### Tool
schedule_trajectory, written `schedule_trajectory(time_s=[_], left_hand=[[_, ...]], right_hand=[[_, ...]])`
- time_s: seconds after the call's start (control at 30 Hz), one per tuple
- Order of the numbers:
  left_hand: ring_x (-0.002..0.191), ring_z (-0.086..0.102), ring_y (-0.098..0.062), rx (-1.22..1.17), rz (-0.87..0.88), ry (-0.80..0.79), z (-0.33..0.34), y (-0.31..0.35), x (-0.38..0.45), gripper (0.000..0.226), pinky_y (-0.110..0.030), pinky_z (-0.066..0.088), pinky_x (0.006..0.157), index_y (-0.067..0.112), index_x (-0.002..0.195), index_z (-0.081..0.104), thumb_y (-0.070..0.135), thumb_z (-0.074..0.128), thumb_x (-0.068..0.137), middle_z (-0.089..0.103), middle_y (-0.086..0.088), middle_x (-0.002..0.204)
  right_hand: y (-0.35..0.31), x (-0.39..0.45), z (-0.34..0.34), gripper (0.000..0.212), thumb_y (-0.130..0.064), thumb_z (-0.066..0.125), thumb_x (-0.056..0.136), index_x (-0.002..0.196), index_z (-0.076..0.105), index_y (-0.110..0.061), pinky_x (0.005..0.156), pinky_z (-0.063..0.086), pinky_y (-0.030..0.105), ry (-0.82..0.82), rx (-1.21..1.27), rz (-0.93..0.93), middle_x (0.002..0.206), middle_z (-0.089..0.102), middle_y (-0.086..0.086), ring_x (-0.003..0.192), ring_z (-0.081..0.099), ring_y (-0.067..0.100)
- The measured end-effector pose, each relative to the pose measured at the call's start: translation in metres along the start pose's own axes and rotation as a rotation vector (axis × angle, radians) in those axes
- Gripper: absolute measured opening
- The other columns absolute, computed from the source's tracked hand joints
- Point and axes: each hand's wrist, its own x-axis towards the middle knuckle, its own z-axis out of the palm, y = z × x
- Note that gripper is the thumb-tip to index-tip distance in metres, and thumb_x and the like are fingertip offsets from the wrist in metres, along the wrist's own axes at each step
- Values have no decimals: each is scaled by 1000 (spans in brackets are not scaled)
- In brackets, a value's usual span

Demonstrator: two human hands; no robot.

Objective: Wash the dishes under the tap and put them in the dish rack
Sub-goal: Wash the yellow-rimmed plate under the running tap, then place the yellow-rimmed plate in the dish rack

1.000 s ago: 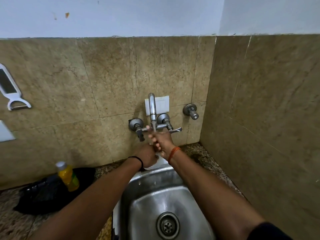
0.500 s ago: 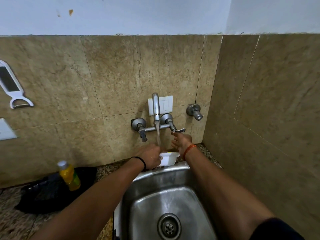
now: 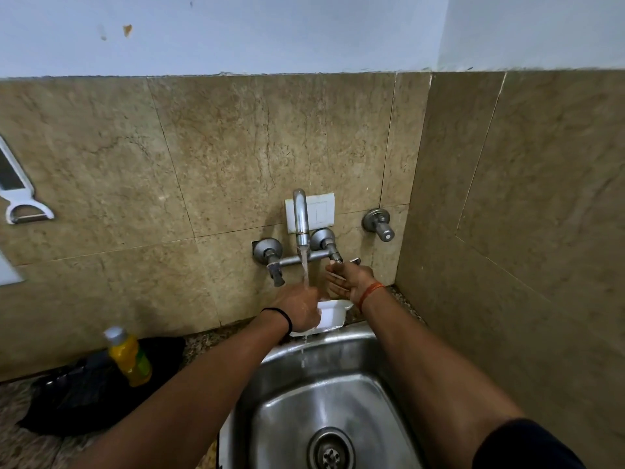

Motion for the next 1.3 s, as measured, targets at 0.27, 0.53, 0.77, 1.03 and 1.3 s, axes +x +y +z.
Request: schedule_trajectory(time_s=[0.27,0.53,0.77,1.03,1.3], left_hand=[[88,64,-28,-65,-32,58,1,-1,-4,20,-27,39,60,12,92,65,27,54,86,67,-12,100],[83,63,-25,-109,-65,124,13,-16,-24,25,-31,49,66,13,95,66,32,53,85,69,-8,95],[88,65,-32,-107,-66,328,17,-7,-55,33,-32,44,66,25,119,63,27,52,88,71,-10,96],[116,58,-23,-280,50,216,33,-14,-123,51,-35,50,89,41,137,47,33,52,87,61,2,130],[106,62,-18,-291,-24,122,51,-68,-179,29,-30,49,87,25,109,67,37,52,87,68,5,115]], right_hand=[[0,4,-1,26,-17,75,78,102,70,-12,80,55,33,314,-592,-342,104,72,7,94,68,24],[9,-7,-6,35,-25,54,91,126,51,-20,84,48,36,426,-1371,-670,115,66,9,105,63,29],[31,-41,-7,63,-56,53,89,125,51,-4,78,55,43,-150,-639,54,100,63,16,85,65,31],[73,-74,12,28,-3,43,91,113,60,1,57,61,40,-324,-491,23,80,70,15,60,70,25],[106,-73,1,75,-11,48,87,153,15,-17,82,50,41,315,-1453,-741,114,62,20,95,64,40]])
